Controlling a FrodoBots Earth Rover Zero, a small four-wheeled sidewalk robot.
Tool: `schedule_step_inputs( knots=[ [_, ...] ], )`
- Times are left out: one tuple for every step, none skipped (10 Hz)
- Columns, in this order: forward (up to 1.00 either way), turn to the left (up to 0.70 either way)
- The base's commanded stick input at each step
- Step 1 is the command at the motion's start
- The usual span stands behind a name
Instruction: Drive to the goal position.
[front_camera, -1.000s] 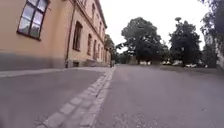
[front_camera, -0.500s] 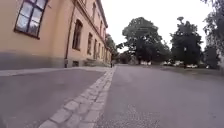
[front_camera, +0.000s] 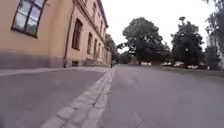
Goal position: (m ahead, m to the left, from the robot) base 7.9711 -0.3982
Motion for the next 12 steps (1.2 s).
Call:
schedule_step_inputs(
  knots=[
    [0.45, -0.01],
    [0.45, -0.08],
    [0.45, -0.17],
    [0.45, -0.27],
    [0.45, -0.27],
    [0.45, -0.27],
    [0.45, -0.27],
    [0.45, -0.27],
    [0.45, -0.27],
    [0.45, -0.27],
    [0.45, -0.27],
    [0.45, -0.27]
  ],
)
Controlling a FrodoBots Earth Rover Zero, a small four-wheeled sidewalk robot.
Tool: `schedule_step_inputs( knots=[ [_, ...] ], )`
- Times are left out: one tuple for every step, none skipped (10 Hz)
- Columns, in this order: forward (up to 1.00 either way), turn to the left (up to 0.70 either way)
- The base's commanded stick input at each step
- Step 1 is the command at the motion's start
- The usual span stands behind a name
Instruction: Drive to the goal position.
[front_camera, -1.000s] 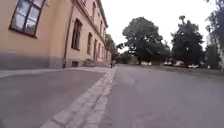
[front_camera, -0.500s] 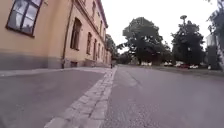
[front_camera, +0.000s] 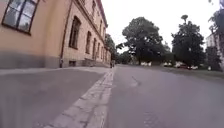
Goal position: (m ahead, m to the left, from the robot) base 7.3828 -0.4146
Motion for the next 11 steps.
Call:
schedule_step_inputs(
  knots=[
    [0.45, -0.27],
    [0.45, -0.27],
    [0.45, -0.27],
    [0.45, -0.27],
    [0.45, -0.27],
    [0.45, -0.27],
    [0.45, -0.27],
    [0.45, -0.27],
    [0.45, -0.27],
    [0.45, -0.12],
    [0.45, 0.0]
  ],
)
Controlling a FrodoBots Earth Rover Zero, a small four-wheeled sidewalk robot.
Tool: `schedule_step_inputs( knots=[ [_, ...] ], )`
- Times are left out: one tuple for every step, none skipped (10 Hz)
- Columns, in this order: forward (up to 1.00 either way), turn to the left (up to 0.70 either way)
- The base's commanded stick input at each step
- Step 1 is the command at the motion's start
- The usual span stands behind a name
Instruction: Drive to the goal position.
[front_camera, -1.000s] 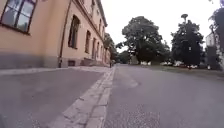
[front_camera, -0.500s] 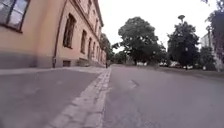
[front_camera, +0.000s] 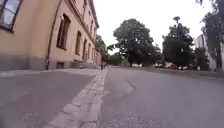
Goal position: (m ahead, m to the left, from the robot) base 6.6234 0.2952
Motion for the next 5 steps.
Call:
schedule_step_inputs(
  knots=[
    [0.45, 0.0],
    [0.45, 0.0],
    [0.45, 0.0],
    [0.45, 0.0],
    [0.45, 0.0]
  ],
)
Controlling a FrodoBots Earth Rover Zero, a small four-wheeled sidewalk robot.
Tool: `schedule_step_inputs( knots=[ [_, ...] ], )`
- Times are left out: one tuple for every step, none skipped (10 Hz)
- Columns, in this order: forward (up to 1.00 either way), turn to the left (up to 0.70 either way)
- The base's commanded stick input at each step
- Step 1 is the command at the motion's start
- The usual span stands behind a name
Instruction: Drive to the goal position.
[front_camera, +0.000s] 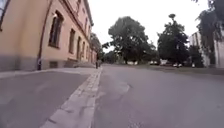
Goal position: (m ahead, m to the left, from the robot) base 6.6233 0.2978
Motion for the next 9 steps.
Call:
schedule_step_inputs(
  knots=[
    [0.45, 0.0],
    [0.45, 0.0],
    [0.45, 0.0],
    [0.45, 0.0],
    [0.45, 0.0],
    [0.45, 0.0],
    [0.45, 0.0],
    [0.45, 0.0],
    [0.45, 0.0]
  ],
)
